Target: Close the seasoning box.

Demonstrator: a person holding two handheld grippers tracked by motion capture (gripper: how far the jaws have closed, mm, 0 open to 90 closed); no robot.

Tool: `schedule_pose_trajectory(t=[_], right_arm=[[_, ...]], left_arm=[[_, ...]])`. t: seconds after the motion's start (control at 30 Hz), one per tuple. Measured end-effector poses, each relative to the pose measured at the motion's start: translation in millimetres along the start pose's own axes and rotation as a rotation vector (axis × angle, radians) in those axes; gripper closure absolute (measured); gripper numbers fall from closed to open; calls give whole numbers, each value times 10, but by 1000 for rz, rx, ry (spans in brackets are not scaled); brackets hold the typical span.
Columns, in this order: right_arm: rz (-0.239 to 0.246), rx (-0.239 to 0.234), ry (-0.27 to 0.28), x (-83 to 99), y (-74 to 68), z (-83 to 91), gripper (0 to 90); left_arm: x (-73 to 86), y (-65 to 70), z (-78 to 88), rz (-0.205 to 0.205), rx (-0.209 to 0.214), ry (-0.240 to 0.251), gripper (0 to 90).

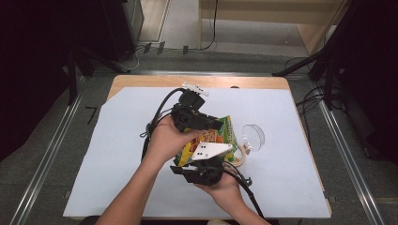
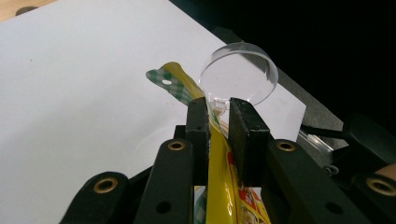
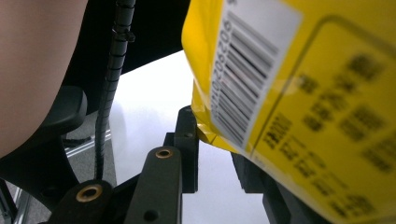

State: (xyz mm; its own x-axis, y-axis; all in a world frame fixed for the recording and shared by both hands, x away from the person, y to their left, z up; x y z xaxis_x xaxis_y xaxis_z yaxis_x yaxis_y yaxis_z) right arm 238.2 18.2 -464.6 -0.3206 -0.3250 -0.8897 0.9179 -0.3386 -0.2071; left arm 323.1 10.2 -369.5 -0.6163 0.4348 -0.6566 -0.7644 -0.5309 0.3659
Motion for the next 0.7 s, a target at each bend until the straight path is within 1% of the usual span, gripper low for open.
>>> schedule_pose_trajectory(t=[0.13, 0.3, 0.33, 0.47, 0.57, 0.7], right_arm=[[-5, -4, -2, 0, -5, 4, 747], [-9, -2, -4, 4, 4, 3, 747], [-8, -1, -4, 4, 6, 3, 747], [-2, 2, -7, 9, 8, 8, 748], [-2, 2, -8, 10, 7, 8, 748], [-2, 0, -9, 9, 7, 8, 748]], left_arm=[[-1, -6, -4, -3, 1, -6, 788], [-4, -14, -16, 7, 5, -7, 788], [-5, -8, -19, 6, 10, -4, 788], [0, 5, -18, 0, 1, -10, 787], [0, 3, -19, 3, 10, -5, 786], [0, -2, -20, 3, 10, -6, 786]])
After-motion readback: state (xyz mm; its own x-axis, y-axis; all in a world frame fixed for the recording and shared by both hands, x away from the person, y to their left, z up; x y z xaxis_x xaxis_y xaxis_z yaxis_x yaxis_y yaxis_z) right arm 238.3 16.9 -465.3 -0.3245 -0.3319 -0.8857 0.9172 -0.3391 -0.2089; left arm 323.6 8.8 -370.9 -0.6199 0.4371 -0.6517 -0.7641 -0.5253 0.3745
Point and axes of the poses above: each handheld gripper's, and its own axes: z roughly backward along the jaws, x roughly out of its underside, y roughly to its right, the point moved 7 cm from there along -z, roughly forward along the jaws, and after that the axes turned 2 degrees about z, right-handed, at the moved point
